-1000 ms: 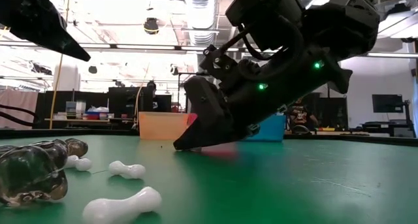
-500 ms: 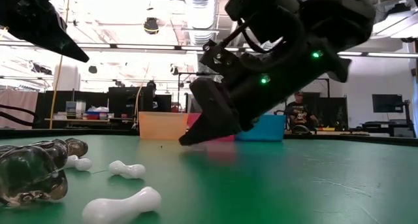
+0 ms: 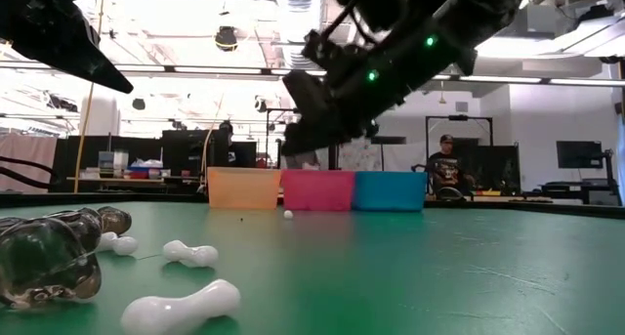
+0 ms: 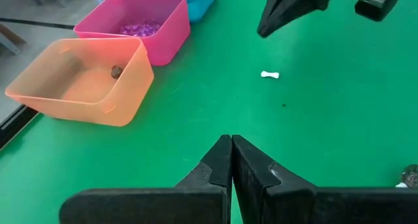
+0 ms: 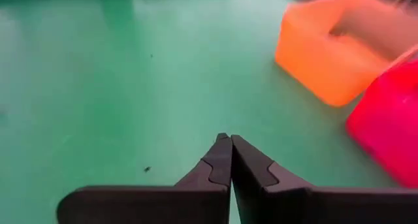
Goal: Sort Halloween decoration
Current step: Put the white bone toy into the blue bin
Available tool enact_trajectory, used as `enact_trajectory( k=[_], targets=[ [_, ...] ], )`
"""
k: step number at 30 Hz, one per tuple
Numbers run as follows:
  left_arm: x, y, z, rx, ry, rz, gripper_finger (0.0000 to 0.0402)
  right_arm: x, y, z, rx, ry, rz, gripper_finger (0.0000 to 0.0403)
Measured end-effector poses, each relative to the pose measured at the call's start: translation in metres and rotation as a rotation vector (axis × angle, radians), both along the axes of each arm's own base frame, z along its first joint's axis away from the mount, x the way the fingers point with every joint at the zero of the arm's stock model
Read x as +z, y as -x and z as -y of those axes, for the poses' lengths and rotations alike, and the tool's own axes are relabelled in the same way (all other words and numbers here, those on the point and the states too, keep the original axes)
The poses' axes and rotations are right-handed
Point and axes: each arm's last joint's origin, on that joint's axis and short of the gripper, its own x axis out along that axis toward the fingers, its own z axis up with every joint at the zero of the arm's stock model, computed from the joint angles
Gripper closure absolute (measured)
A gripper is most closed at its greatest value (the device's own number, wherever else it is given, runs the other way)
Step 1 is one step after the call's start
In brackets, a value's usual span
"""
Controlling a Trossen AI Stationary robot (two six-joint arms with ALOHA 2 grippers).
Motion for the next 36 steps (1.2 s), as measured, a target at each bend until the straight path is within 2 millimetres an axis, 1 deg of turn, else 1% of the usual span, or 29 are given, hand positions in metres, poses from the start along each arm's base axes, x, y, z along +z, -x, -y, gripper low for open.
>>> enact_trajectory(
  k=[3, 6, 10, 14, 16, 20, 23, 25, 28, 31, 36],
  targets=[
    [0.000, 0.000, 0.000, 0.002, -0.002, 0.002, 0.0401, -0.006, -0.001, 0.010, 0.017, -0.145, -0.010, 0.0363],
    [0.000, 0.000, 0.000, 0.003, -0.001, 0.003, 0.0401, -0.021, -0.004, 0.015, 0.003, -0.267, -0.021, 0.0344],
    [0.000, 0.000, 0.000, 0.003, -0.002, 0.003, 0.0402, -0.042, -0.008, 0.011, -0.013, -0.301, -0.026, 0.0314],
    [0.000, 0.000, 0.000, 0.003, -0.001, 0.002, 0.0401, -0.051, -0.009, 0.004, -0.041, -0.320, -0.018, 0.0286],
    [0.000, 0.000, 0.000, 0.003, -0.001, 0.002, 0.0402, -0.051, -0.007, 0.000, -0.064, -0.300, -0.023, 0.0271],
    [0.000, 0.000, 0.000, 0.011, -0.011, 0.010, 0.0402, -0.052, -0.006, 0.001, -0.094, -0.292, -0.028, 0.0245],
    [0.001, 0.000, -0.001, 0.017, -0.018, 0.017, 0.0401, -0.053, -0.006, 0.001, -0.070, -0.279, -0.045, 0.0237],
    [0.001, 0.000, -0.001, 0.018, -0.020, 0.018, 0.0401, -0.052, -0.006, -0.002, -0.029, -0.235, -0.065, 0.0237],
    [0.001, 0.000, -0.001, 0.021, -0.027, 0.022, 0.0401, -0.043, -0.005, -0.002, -0.015, -0.219, -0.051, 0.0238],
    [0.001, 0.000, -0.001, 0.022, -0.025, 0.023, 0.0401, -0.027, -0.004, 0.000, -0.039, -0.230, 0.000, 0.0238],
    [0.001, 0.000, -0.001, 0.027, -0.029, 0.028, 0.0402, -0.018, -0.006, 0.001, -0.063, -0.218, 0.050, 0.0239]
  ],
)
